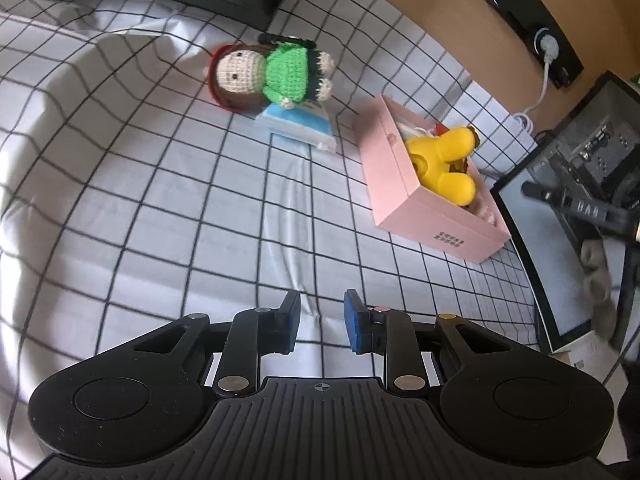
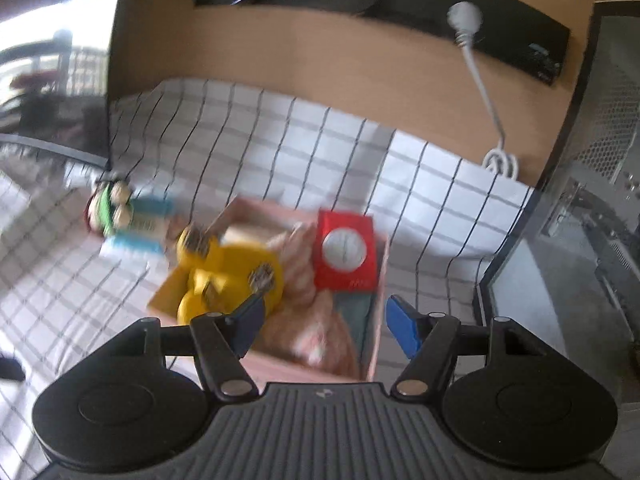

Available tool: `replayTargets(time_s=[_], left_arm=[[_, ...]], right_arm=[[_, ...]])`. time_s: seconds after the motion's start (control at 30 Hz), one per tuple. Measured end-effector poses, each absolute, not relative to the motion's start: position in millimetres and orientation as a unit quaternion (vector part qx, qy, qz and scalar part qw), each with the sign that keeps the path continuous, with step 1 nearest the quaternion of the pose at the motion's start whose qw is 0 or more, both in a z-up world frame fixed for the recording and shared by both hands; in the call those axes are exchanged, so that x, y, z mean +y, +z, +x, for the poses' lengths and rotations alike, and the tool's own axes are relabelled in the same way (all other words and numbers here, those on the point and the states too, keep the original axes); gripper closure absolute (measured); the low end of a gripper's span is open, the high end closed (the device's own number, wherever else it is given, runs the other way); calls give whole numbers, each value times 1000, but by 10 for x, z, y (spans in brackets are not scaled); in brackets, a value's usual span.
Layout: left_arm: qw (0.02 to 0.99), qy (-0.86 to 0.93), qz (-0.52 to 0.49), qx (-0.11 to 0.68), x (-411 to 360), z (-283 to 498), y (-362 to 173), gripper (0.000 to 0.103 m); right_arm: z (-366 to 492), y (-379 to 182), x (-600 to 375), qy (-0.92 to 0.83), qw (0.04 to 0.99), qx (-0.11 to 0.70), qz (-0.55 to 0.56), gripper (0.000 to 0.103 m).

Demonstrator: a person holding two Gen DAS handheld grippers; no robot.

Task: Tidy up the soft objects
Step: 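Drop the yellow toy into the pink box with the left while the right places the red case in, then grasp the black bead bracelet from the table with the right gripper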

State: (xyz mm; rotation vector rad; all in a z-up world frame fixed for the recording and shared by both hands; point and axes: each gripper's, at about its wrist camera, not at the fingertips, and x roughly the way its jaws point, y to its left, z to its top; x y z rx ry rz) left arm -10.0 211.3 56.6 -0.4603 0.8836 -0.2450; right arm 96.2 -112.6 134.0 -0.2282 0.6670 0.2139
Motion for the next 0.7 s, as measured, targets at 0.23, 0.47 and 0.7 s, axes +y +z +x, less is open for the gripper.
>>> replayTargets(time_s=[0.23,0.47,0.7], left_arm=[[863,-137,-214,437,1990,9,482,77],[868,-106,-221,431,2114,150,510,77],[872,-97,-225,423,2407,68,572,77]], right_arm=[[747,1132,-1093,120,923,351,-103,34],[666,1140,-886,154,920,347,-102,33],[971,1263,-173,219,910,336,-104,30]])
